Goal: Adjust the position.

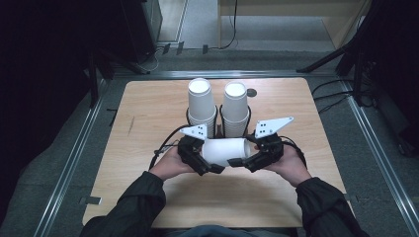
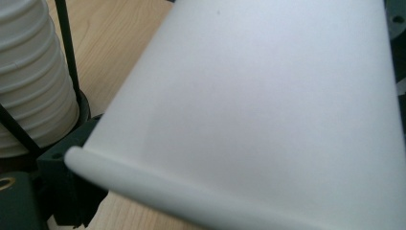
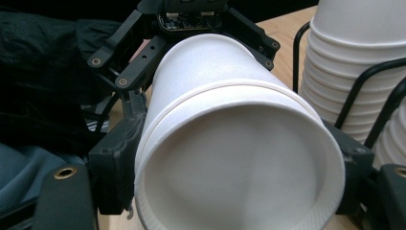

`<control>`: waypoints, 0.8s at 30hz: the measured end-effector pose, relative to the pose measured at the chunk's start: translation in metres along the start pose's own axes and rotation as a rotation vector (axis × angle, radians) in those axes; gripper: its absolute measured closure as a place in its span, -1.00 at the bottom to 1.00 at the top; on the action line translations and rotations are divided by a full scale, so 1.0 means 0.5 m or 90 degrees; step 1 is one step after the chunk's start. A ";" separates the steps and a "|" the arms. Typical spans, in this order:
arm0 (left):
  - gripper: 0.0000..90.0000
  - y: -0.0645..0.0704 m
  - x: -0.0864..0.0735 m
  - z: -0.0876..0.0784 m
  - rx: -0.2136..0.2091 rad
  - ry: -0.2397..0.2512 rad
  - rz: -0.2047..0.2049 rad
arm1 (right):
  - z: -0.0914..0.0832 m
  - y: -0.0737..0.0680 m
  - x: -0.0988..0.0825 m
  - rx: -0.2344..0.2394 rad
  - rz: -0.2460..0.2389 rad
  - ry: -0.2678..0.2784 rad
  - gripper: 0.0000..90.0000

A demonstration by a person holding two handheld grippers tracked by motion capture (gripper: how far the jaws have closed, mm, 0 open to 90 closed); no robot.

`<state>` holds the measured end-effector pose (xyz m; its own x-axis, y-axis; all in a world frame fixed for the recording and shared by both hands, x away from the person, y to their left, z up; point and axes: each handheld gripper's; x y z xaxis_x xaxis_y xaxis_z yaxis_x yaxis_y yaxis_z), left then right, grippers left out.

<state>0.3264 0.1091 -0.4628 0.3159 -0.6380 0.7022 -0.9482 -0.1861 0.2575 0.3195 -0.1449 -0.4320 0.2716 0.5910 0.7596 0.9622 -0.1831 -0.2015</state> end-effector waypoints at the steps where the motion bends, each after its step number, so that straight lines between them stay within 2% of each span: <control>1: -0.93 0.000 0.000 -0.002 -0.002 0.004 -0.003 | 0.001 0.000 0.000 0.004 -0.001 0.002 -0.49; 7: -0.83 0.008 0.004 -0.012 0.011 0.002 0.020 | -0.004 -0.002 0.000 0.008 -0.013 0.016 -0.48; 9: -0.82 0.008 0.005 -0.013 0.009 -0.003 0.020 | -0.005 -0.002 0.000 0.009 -0.013 0.016 -0.48; 11: -0.81 0.002 0.008 -0.015 -0.001 -0.021 0.012 | -0.003 0.001 0.000 0.015 -0.003 0.010 -0.50; 12: -0.81 0.000 0.008 -0.017 -0.005 -0.024 0.006 | -0.003 0.001 0.000 0.015 0.003 0.008 -0.56; 13: -0.82 0.000 0.008 -0.017 -0.005 -0.024 0.006 | -0.003 0.001 0.000 0.015 0.003 0.008 -0.56; 14: -0.82 -0.001 0.006 -0.023 0.003 -0.021 0.001 | -0.004 0.002 0.000 0.025 0.012 0.007 -0.69; 15: -0.82 -0.001 0.006 -0.023 0.003 -0.021 0.001 | -0.005 0.002 0.000 0.020 0.010 0.009 -0.69; 17: -0.82 -0.002 0.006 -0.031 0.003 -0.022 -0.001 | -0.007 0.000 0.000 0.017 0.010 0.004 -0.69; 24: -0.81 0.009 0.007 -0.059 0.035 -0.049 -0.004 | -0.002 0.002 -0.010 -0.010 0.000 -0.044 -0.69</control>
<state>0.3243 0.1281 -0.4396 0.3207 -0.6921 0.6467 -0.9472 -0.2298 0.2238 0.3190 -0.1488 -0.4357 0.2731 0.6435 0.7151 0.9619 -0.1949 -0.1920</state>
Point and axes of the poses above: each handheld gripper's, and its own axes: z roughly forward along the jaws, x roughly out of its top, y roughly to its right, and after that the axes turned 12 degrees about -y, right-handed
